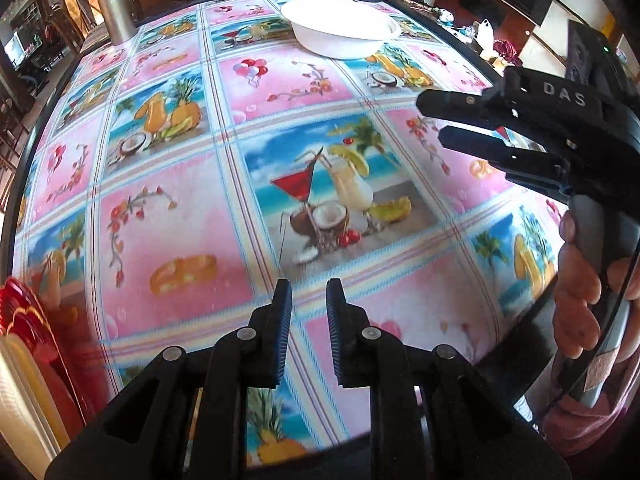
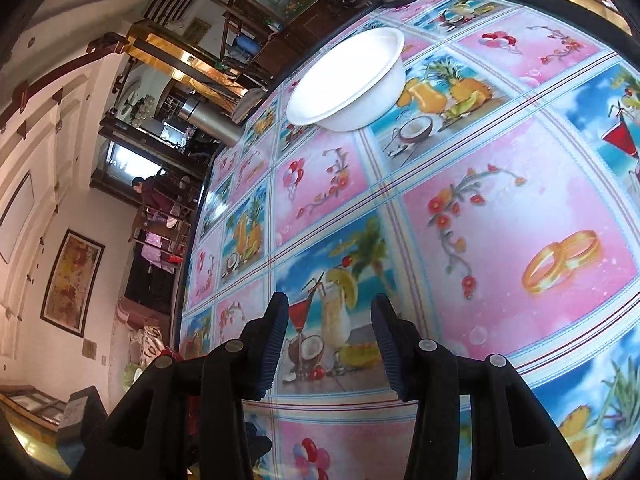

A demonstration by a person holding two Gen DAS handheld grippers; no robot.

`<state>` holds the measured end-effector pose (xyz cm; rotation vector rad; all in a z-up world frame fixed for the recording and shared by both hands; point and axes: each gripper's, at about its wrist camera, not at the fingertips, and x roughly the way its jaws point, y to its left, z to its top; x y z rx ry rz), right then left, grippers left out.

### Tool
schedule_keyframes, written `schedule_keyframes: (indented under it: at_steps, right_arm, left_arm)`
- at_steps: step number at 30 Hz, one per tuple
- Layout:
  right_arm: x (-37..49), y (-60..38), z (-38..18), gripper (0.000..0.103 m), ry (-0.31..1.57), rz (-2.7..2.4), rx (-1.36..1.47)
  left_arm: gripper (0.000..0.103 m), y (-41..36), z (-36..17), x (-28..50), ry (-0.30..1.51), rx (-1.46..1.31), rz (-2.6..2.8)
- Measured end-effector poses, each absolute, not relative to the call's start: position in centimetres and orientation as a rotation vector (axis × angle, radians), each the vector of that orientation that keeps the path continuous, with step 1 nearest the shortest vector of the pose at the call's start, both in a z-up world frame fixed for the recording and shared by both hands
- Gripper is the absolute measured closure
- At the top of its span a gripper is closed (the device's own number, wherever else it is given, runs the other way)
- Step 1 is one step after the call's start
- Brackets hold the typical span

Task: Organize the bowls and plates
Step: 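Move the left tool to the white bowl while the right tool approaches its rim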

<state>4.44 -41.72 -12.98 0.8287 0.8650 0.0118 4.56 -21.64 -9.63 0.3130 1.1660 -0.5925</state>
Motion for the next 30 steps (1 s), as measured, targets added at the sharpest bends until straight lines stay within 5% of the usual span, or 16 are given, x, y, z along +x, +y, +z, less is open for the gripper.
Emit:
schedule_keyframes:
  at_steps: [9,11,15,30]
  right_arm:
    - [8.0,-50.8,-8.6,0.057,0.730,-0.090,0.862]
    - [9.5,-52.6,-8.3,0.057,0.708,-0.084,0.910]
    - [13.1,-55.9,-8.9,0.057,0.678,-0.102,1.016]
    - [15.9,-58.7,-12.4,0.057,0.677,-0.122,1.066]
  left_arm:
    - [0.088,-27.5,-5.1,17.0,1.119,0.104,-0.544]
    - [0.077,-28.7,-4.9,19.6,1.116,0.048,-0.516]
    - [0.074,-30.4,-5.9,23.4,1.136,-0.088,-0.513]
    - [0.074,-30.5,-8.5,26.6,1.152,-0.206,-0.522]
